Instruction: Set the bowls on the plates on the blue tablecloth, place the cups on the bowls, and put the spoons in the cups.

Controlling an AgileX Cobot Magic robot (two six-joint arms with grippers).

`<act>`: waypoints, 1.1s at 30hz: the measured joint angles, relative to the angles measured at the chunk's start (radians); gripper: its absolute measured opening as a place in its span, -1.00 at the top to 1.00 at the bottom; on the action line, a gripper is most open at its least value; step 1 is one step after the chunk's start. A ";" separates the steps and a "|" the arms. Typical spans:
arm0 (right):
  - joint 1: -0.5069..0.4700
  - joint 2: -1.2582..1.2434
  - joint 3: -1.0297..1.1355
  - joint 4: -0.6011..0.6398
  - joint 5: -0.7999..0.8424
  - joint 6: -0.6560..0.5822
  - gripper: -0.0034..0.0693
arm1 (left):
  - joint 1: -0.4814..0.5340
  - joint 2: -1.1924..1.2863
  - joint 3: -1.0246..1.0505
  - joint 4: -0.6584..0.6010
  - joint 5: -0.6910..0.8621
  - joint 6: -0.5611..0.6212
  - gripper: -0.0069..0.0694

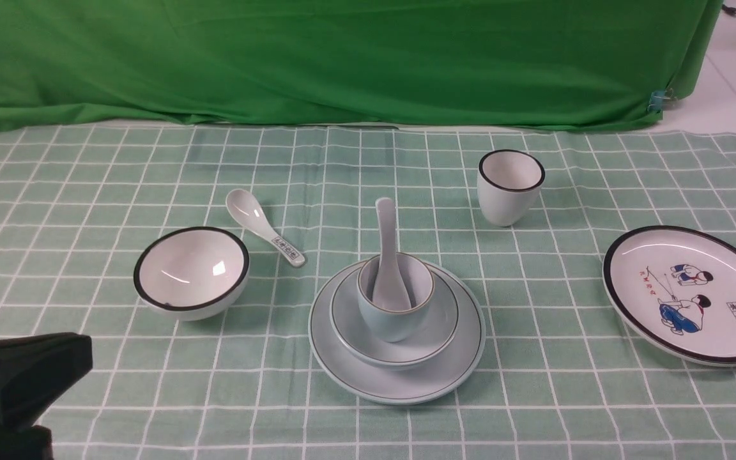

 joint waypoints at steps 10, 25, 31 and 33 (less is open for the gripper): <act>0.000 0.000 0.000 0.000 0.000 0.000 0.38 | 0.176 -0.166 0.170 -0.219 -0.361 0.399 0.79; 0.000 0.000 0.000 0.000 0.001 0.000 0.31 | 0.568 -0.496 0.587 -0.304 -0.471 0.454 0.79; 0.000 0.000 0.000 0.000 0.001 0.000 0.28 | 0.568 -0.496 0.588 -0.297 -0.410 0.454 0.79; 0.000 0.000 0.000 0.000 0.001 0.000 0.27 | 0.568 -0.496 0.588 -0.297 -0.408 0.454 0.79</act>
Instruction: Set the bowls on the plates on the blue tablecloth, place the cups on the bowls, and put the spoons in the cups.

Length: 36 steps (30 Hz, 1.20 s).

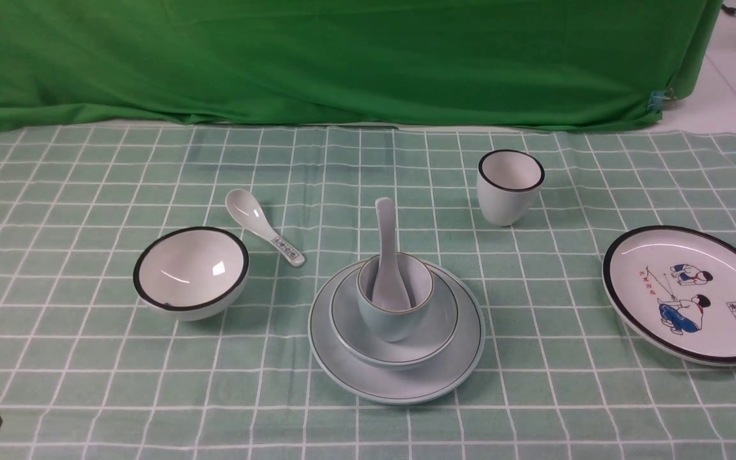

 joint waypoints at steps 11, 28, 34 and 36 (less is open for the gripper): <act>0.000 0.000 0.000 0.000 0.000 0.000 0.24 | 0.000 0.000 0.000 0.008 0.002 0.007 0.79; -0.152 -0.015 0.092 -0.004 0.062 -0.039 0.24 | 0.000 0.000 0.000 0.011 0.003 0.012 0.79; -0.419 -0.040 0.315 -0.005 0.080 -0.062 0.24 | 0.000 0.000 0.000 0.011 0.003 0.012 0.79; -0.482 -0.073 0.379 -0.003 0.115 -0.062 0.24 | 0.000 0.000 0.000 0.011 0.003 0.012 0.79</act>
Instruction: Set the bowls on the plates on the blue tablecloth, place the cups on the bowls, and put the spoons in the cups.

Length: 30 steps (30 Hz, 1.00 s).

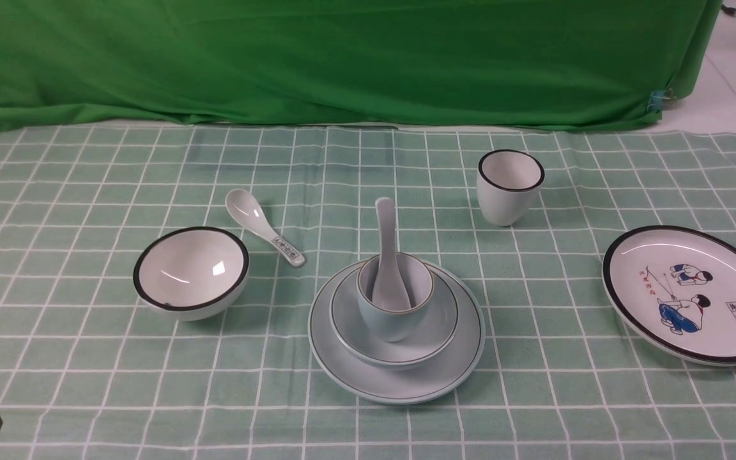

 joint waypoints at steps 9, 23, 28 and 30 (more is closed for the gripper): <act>-0.057 -0.019 0.018 0.002 0.082 -0.011 0.24 | 0.000 0.000 0.000 0.008 0.003 0.000 0.79; -0.057 -0.019 0.018 0.003 0.082 0.016 0.24 | 0.000 0.000 0.000 0.014 0.003 0.000 0.79; -0.057 -0.019 0.018 0.003 0.082 0.019 0.24 | 0.000 0.000 0.000 0.033 0.003 0.000 0.79; -0.057 -0.019 0.018 0.003 0.082 0.019 0.24 | 0.000 0.000 0.000 0.040 0.003 0.000 0.79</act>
